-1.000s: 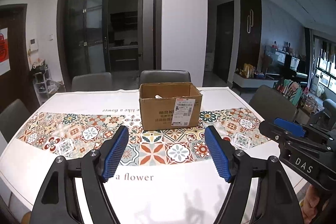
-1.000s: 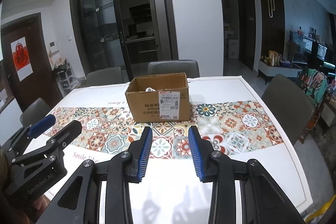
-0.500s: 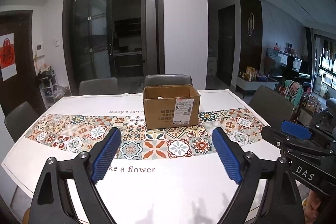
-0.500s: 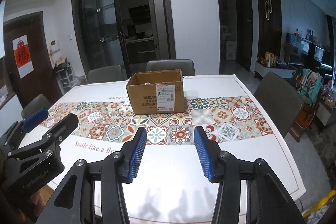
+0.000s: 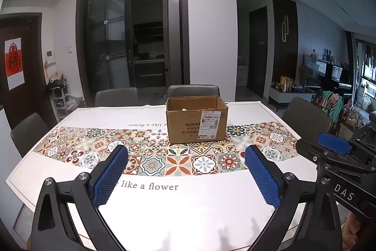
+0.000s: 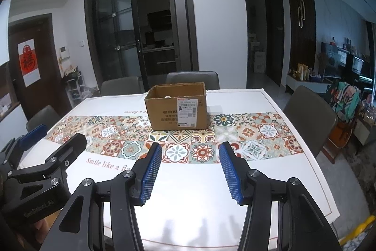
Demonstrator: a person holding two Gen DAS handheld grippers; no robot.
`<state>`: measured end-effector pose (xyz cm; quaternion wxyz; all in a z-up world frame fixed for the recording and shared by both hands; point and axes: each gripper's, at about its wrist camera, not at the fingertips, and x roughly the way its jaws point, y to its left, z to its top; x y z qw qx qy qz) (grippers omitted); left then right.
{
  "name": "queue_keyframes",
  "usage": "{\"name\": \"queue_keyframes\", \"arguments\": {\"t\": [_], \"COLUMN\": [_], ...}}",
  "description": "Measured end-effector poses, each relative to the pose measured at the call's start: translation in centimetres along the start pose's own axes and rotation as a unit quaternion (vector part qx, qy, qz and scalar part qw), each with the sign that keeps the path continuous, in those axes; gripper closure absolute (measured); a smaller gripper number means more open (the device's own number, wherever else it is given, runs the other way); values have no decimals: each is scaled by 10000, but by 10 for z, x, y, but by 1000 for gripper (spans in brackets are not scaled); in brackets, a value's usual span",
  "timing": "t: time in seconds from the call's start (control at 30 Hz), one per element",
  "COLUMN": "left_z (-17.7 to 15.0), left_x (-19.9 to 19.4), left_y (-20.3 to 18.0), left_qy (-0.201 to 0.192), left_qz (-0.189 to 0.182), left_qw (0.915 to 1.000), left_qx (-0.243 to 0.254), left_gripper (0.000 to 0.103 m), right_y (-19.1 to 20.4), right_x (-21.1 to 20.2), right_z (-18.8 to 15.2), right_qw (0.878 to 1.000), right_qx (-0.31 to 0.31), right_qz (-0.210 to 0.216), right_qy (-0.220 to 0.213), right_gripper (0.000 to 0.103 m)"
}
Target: Organize soft objects
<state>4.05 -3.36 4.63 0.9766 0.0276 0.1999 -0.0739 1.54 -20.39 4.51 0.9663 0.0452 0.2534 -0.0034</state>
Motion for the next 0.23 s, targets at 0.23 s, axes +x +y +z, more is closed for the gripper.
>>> {"name": "queue_keyframes", "arguments": {"t": [0.23], "left_z": [0], "left_x": [-2], "left_y": [0], "left_qy": [-27], "left_qz": [13], "left_qw": [10000], "left_qx": [-1], "left_gripper": [1], "right_y": [0], "right_x": [-1], "right_z": [0], "right_qw": [10000], "right_qx": [-2], "right_qz": [-8], "right_qy": [-9], "right_gripper": [50]}}
